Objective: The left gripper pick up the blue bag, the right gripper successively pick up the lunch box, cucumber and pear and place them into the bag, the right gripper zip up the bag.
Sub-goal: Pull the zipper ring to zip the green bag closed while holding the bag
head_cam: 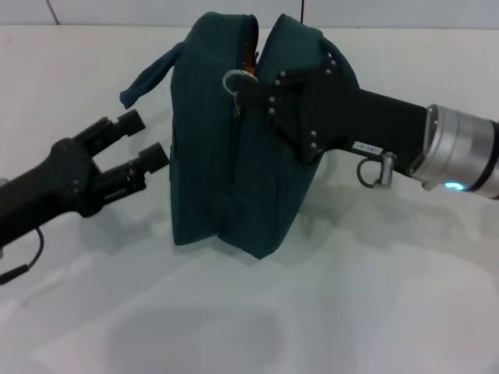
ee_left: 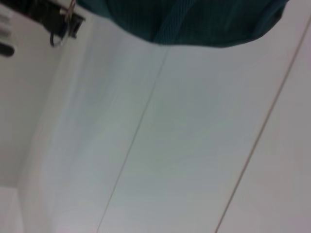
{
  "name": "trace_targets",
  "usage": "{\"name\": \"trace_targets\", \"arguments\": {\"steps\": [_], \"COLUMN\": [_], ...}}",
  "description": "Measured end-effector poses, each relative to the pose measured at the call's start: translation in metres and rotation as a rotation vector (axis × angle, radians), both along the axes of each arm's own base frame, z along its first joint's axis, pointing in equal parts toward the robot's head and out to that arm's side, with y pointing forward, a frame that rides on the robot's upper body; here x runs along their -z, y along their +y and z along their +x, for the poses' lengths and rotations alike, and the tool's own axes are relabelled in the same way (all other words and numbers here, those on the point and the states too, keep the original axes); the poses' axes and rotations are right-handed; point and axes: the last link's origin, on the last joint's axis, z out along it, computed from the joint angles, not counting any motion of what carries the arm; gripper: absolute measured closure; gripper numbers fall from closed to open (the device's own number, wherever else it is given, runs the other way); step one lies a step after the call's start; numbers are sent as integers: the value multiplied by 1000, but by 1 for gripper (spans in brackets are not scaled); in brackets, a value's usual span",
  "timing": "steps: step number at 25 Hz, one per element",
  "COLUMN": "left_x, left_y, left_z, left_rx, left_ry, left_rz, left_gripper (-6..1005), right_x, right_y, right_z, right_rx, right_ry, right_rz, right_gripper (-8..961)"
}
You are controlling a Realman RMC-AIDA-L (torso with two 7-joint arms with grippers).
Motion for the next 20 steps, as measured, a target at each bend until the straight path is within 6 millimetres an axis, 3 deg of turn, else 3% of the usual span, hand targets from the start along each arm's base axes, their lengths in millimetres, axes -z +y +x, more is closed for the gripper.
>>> {"name": "trace_targets", "arguments": {"steps": [5, 20], "left_x": [9, 22], "left_y": [-2, 27], "left_z": [-3, 9], "left_rx": [-13, -33], "left_ry": [7, 5], "left_rz": [28, 8], "left_gripper": [109, 132], "right_x": [1, 2], "right_y": [4, 5], "right_z": [-3, -1], "right_rx": [2, 11], "right_ry": [-13, -17], "right_rz": [8, 13], "right_gripper": [933, 929]}}
